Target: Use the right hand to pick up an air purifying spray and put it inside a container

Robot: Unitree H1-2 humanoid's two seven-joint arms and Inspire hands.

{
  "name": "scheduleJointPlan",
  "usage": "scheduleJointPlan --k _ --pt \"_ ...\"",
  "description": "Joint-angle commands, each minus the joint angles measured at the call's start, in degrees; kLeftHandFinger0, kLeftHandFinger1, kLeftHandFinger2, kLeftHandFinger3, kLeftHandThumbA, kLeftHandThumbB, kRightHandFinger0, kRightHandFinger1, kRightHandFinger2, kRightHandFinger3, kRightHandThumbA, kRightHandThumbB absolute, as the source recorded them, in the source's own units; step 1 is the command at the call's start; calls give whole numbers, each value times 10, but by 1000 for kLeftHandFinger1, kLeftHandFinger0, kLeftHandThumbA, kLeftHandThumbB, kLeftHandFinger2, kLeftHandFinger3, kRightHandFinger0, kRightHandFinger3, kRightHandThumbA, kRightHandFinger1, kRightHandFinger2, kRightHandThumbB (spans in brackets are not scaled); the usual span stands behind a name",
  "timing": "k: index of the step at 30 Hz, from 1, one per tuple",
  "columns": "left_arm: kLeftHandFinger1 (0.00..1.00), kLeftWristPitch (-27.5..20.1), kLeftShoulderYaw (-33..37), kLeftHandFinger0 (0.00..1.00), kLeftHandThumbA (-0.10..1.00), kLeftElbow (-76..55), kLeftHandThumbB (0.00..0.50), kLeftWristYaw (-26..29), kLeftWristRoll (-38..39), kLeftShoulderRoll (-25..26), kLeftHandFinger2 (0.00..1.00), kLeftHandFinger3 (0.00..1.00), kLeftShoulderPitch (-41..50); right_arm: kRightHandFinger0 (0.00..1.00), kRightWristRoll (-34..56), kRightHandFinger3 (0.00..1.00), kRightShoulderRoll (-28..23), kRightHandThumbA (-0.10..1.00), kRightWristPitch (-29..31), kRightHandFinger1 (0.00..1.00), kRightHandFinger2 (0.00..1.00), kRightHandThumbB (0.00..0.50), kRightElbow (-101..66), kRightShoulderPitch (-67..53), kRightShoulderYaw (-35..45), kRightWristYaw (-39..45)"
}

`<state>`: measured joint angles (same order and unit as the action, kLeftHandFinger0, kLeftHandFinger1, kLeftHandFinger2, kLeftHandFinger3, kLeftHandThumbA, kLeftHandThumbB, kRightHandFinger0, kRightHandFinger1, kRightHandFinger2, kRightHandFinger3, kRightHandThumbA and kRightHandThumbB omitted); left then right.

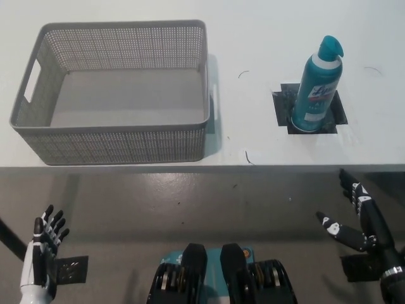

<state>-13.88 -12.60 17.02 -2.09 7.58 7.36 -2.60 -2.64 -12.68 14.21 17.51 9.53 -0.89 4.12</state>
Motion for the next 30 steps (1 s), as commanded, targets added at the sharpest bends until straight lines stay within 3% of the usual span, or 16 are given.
scheduleJointPlan --k 1,7,10,16,19,22,26,27,30 --pt "1000 -46 -1 1000 1000 -17 126 2 -4 7 1000 1000 6 1000 -24 1000 3 696 63 1000 1000 500 -59 -19 -4 -12" --pt "1000 -39 -3 1000 1000 -24 145 2 3 8 1000 1000 0 1000 -59 1000 19 747 51 1000 1000 500 -149 -47 -15 -20" --pt "1000 -38 -4 1000 985 -27 132 -2 9 10 1000 1000 3 1000 -68 1000 23 766 44 1000 1000 500 -177 -49 -11 -26" --pt "1000 -34 -5 1000 1000 -32 129 2 2 14 1000 1000 4 1000 -69 1000 14 781 -8 1000 1000 500 -182 19 4 -22" --pt "1000 -30 -4 1000 1000 -38 122 2 2 13 1000 1000 6 1000 -83 1000 6 707 -46 1000 1000 500 -165 65 10 -24" --pt "1000 -26 -4 1000 994 -42 125 5 0 11 1000 1000 7 1000 -86 1000 -3 712 -62 1000 1000 500 -132 101 11 -21" --pt "1000 -38 -3 1000 997 -31 149 2 -2 12 1000 1000 4 1000 -95 1000 -13 835 -34 1000 1000 500 -36 141 10 -36" --pt "1000 -38 -3 1000 980 -31 155 3 0 11 1000 1000 4 1000 -96 1000 -16 1000 -41 1000 1000 500 -21 147 8 -34" --pt "1000 -34 -6 1000 943 -36 158 1 8 11 1000 1000 4 1000 -81 1000 -18 1000 -46 1000 1000 500 34 171 9 -27"
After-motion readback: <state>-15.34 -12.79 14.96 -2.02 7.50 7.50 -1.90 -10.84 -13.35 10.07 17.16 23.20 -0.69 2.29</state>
